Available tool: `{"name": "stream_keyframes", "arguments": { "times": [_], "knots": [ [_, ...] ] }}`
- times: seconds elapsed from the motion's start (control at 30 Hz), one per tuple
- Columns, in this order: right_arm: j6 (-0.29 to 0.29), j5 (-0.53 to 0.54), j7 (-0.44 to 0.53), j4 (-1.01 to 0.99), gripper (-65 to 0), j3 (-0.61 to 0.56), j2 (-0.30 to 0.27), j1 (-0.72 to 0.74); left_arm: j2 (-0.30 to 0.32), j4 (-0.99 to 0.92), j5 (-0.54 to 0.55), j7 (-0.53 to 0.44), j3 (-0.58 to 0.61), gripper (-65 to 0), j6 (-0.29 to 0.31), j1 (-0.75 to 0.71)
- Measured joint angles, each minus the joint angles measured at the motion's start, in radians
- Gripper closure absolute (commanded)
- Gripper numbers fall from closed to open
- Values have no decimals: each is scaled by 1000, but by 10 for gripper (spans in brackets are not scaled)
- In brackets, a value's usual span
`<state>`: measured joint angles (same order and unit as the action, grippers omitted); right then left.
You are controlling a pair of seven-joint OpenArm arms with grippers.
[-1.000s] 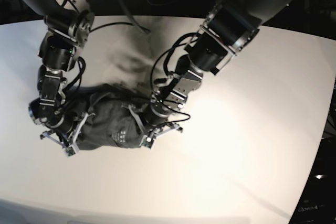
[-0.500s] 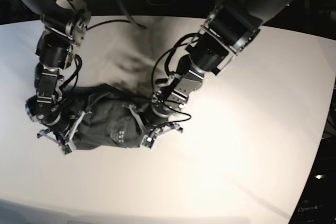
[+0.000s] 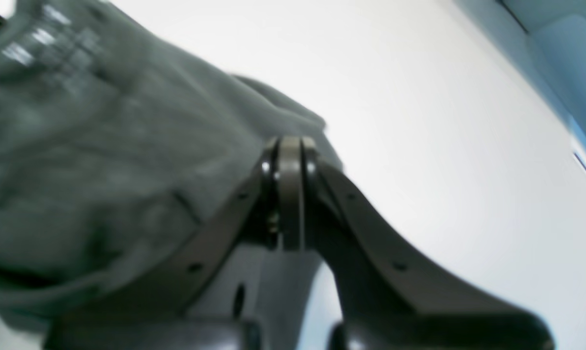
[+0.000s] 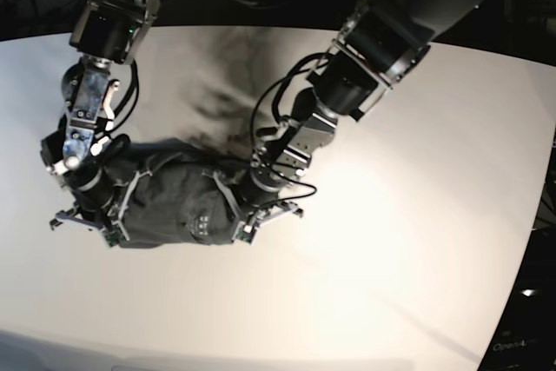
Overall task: Fold the T-shirt properly
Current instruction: 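Press the folded bundle flat with both grippers and release, then lower the left gripper onto the bundle and tuck its edge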
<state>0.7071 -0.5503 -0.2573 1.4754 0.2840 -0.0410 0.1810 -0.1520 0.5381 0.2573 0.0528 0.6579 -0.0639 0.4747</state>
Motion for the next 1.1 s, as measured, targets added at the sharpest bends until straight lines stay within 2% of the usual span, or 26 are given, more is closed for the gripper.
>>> {"name": "stream_keyframes", "arguments": {
  "times": [0.23, 0.33, 0.53, 0.67, 0.83, 0.97, 1.1],
  "knots": [
    [-2, 0, 3, 6, 0, 13, -100, -75, 19, 42, 3, -4, -7, -27, 6, -26],
    [3, 0, 3, 4, 0, 72, -100, -102, 63, 171, 7, 49, -7, -27, 7, -84],
    [0, 0, 10, 5, 0, 139, -107, -113, 172, 558, 11, 361, -54, -27, 6, -223],
    [0, 0, 10, 5, 0, 158, -108, -115, 219, 701, 6, 471, -107, -27, -3, -272],
    [0, 0, 5, 5, 0, 154, -108, -115, 241, 883, 10, 504, -118, -27, 1, -311],
    [0, 0, 7, 5, 0, 150, -108, -107, 252, 927, 7, 588, -112, -27, 2, -364],
    [0, 2, 7, 5, 0, 132, -105, -79, 239, 937, 8, 572, -110, -27, 0, -358]
  ]
}}
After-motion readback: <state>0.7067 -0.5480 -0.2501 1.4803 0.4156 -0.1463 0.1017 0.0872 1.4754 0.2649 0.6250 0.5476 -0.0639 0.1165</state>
